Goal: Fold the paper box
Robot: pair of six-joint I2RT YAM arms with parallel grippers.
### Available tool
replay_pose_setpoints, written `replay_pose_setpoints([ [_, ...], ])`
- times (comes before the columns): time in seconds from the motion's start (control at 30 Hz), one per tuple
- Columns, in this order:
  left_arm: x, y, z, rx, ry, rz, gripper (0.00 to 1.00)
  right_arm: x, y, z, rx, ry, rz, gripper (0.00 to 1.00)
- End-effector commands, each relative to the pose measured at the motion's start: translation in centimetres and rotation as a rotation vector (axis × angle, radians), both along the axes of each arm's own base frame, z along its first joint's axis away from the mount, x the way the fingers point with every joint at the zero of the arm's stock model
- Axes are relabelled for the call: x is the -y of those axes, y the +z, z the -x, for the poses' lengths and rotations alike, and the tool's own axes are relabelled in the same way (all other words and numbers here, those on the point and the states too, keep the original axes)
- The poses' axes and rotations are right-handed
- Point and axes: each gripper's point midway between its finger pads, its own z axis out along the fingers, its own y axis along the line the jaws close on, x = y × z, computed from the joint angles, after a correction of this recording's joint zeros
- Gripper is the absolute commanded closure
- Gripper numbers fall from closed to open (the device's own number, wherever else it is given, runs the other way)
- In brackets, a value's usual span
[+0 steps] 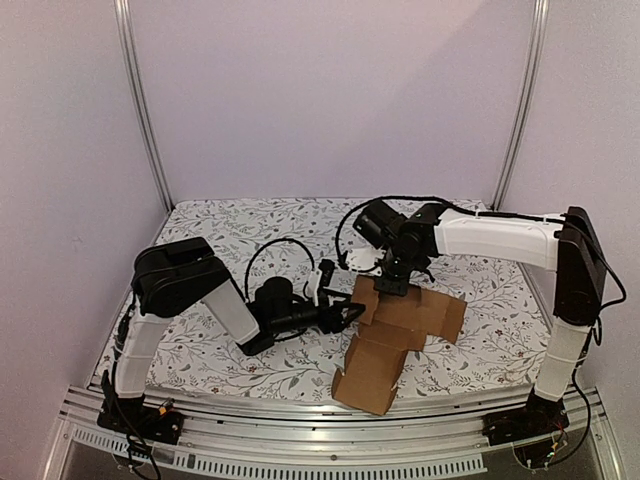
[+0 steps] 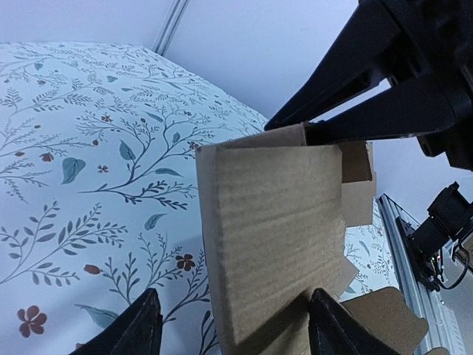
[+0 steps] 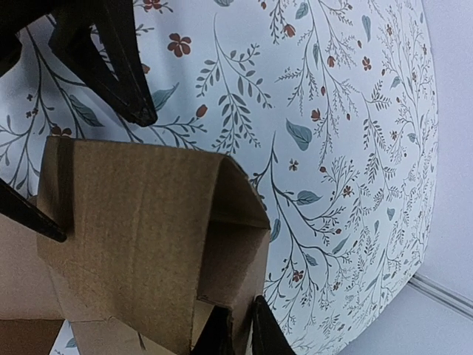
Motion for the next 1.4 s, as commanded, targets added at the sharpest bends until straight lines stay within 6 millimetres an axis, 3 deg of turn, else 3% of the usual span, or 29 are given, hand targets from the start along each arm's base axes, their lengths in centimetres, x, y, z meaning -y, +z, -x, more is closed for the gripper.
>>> replay_pose_setpoints([
  [0.0, 0.0, -1.0, 0.5, -0.058, -0.049, 0.006, 0.32, -0.4, 1.4, 1.6, -0.032, 0.011, -0.064, 0.89],
  [0.3, -1.1, -0.4, 3.0, -0.096, -0.125, 0.037, 0.30, -0.5, 1.9, 2.3, -0.036, 0.019, -0.078, 0.87],
  [0.57, -1.2, -0.2, 2.8, -0.096, -0.118, 0.027, 0.30, -0.8, 1.3, 3.8, -0.084, 0.031, -0.082, 0.87],
  [0.87, -1.6, -0.3, 3.7, -0.101, -0.150, 0.018, 0.30, -0.3, 1.6, 6.2, -0.154, 0.052, -0.093, 0.79],
  [1.37, -0.8, 0.6, 4.2, -0.130, -0.198, 0.039, 0.36, 0.9, 0.4, 4.7, -0.086, 0.011, -0.001, 0.80],
])
